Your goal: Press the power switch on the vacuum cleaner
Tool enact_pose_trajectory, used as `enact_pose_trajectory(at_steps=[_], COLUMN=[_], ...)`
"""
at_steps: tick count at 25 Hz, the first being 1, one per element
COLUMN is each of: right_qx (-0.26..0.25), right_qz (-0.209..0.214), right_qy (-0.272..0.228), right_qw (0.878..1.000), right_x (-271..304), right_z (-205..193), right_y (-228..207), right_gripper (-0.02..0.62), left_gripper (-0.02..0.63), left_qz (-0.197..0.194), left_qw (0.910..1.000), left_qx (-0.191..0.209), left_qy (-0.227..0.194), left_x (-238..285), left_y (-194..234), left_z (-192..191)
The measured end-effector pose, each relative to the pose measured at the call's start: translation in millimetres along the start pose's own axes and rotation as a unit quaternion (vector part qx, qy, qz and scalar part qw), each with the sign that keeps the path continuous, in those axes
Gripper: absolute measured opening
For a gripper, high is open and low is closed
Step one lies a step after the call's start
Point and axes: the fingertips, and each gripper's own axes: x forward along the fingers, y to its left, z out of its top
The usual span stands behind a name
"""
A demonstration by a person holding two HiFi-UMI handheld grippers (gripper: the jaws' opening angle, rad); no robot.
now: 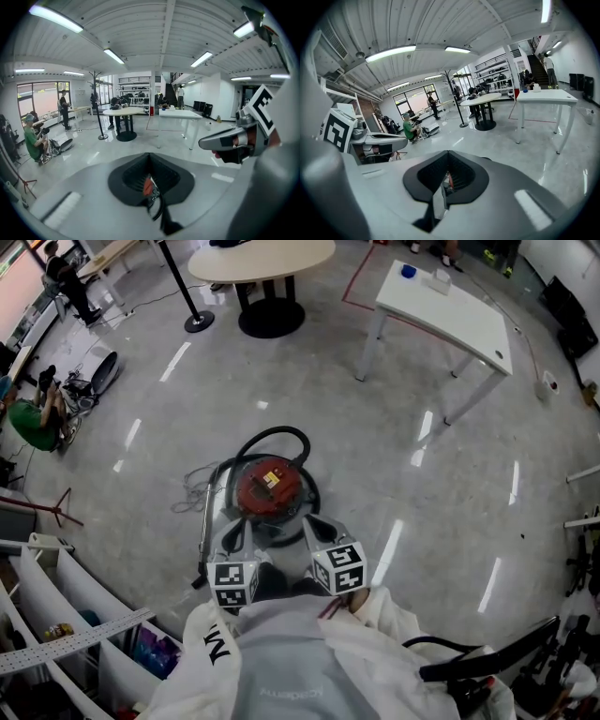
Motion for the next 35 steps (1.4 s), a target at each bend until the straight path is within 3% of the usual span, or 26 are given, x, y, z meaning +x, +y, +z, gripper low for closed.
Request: enact_pose_trajectory(at_steps=[8,19,35], right_qx=[-0.003,0.000,0.000], right_qz=[-0.007,-0.053,-0.101], right_qy=[0.002,-0.004,0.001], right_qw=[1.000,0.999,0.995], right_x=[16,35,59], right_z=[7,24,26], right_y=[9,21,52], right_gripper=[0.000,0.000,0.000], left_gripper=[0.000,0.000,0.000], left_qz=[-0.008,-0.054,-0.094], left_qw=[0.9999,0.9984,0.9952], left_qx=[-0.008,-0.001,-0.002], left_qy=[-0.001,-0.017,-0.027], left_x=[7,30,35], left_y=[17,46,88], left_z=[-1,16,12])
